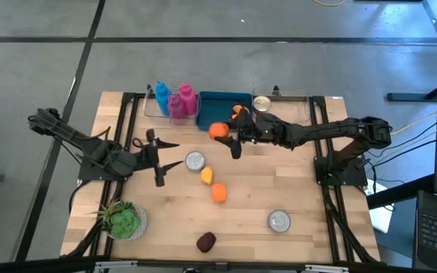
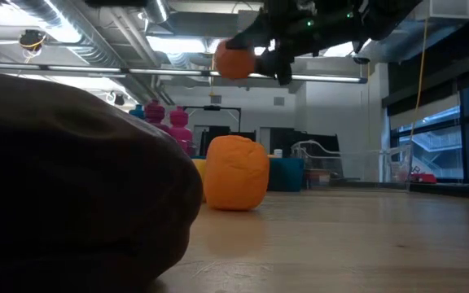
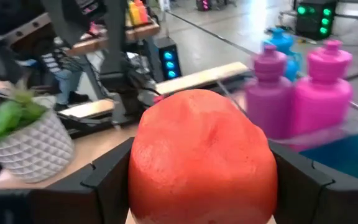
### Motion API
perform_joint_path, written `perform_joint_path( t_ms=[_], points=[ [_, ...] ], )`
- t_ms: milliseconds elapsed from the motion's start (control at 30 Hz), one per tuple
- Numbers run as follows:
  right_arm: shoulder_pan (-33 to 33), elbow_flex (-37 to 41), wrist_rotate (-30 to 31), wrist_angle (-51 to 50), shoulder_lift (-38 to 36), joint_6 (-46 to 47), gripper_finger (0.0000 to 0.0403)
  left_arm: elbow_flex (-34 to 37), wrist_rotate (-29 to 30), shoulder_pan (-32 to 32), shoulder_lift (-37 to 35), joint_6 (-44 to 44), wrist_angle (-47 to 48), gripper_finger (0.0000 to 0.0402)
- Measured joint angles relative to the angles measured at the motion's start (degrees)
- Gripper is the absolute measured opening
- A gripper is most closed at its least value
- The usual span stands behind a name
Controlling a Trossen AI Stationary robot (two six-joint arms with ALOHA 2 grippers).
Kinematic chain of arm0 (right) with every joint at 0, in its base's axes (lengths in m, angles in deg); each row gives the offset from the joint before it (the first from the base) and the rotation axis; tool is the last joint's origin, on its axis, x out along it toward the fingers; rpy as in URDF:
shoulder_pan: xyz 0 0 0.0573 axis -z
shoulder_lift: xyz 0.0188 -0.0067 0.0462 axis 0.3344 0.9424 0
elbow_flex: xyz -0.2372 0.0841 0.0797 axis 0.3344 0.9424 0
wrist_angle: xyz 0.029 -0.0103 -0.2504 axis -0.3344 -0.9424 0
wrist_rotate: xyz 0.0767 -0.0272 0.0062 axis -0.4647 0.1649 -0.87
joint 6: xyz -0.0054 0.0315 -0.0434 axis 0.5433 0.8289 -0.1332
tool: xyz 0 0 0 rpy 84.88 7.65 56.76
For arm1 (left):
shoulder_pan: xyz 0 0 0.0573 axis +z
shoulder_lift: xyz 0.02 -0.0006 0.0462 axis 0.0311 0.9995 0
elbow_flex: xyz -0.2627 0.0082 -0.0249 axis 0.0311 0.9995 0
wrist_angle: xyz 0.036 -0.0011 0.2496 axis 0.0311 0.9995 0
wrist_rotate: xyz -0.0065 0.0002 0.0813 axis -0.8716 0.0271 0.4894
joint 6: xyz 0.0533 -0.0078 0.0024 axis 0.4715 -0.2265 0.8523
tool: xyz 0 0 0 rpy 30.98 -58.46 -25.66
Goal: Pick & Place Food Item
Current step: Put the left orange into the blue bin
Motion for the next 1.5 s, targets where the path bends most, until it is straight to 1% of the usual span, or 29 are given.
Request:
perform_joint_path(
  t_ms=[133,200,400,500,633,700,833,1067,1233,1300,1500],
  points=[
    [2.75,0.0,-0.04,-1.69,0.0,0.14,0.0282,7.8,0.01,0.71,-3.71,-1.2,-7.55,0.0248],
    [4.12,0.0,-1.04,-2.08,0.0,-0.05,0.0282,11.34,0.01,1.26,-4.8,-1.96,-11.07,0.0247],
    [8.14,0.0,-1.51,-2.5,0.0,-0.97,0.0282,20.62,-0.24,3.81,-5.8,-5.98,-22.78,0.0244],
    [10.18,-0.59,-1.53,-3.42,0.0,-1.17,0.0282,24.43,-3.86,5.92,-5.8,-6.3,-27.83,0.0244],
    [12.33,-5.86,-1.55,-11.18,0.93,-3.62,0.0282,28.38,-11.17,9.55,-5.8,-6.3,-33.73,0.0241],
    [13.07,-9.29,-1.53,-15.52,2.07,-5.75,0.0282,29.12,-13.52,11.28,-5.8,-6.27,-34.61,0.0239],
    [15.0,-15.97,-1.55,-23.03,5.11,-8.93,0.0282,29.14,-15.58,13.51,-5.76,-6.26,-34.36,0.0237],
    [19.39,-25.69,-2.36,-34.43,13.82,-11.64,0.0282,29.14,-17.86,15.29,-5.7,-5.19,-34.32,0.0237],
    [22.37,-30.62,-5.94,-40.46,19.74,-12.37,0.0282,29.14,-18.21,15.38,-5.69,-5.16,-33.37,0.0239],
    [23.32,-32.68,-5.88,-42.24,21.53,-13.09,0.0282,29.14,-18.2,15.39,-5.69,-5.15,-32.71,0.0237],
    [26.1,-39.57,-5.88,-51.81,26.47,-14.65,0.0282,29.14,-18.2,15.45,-5.67,-5.18,-31.57,0.0236]
  ],
)
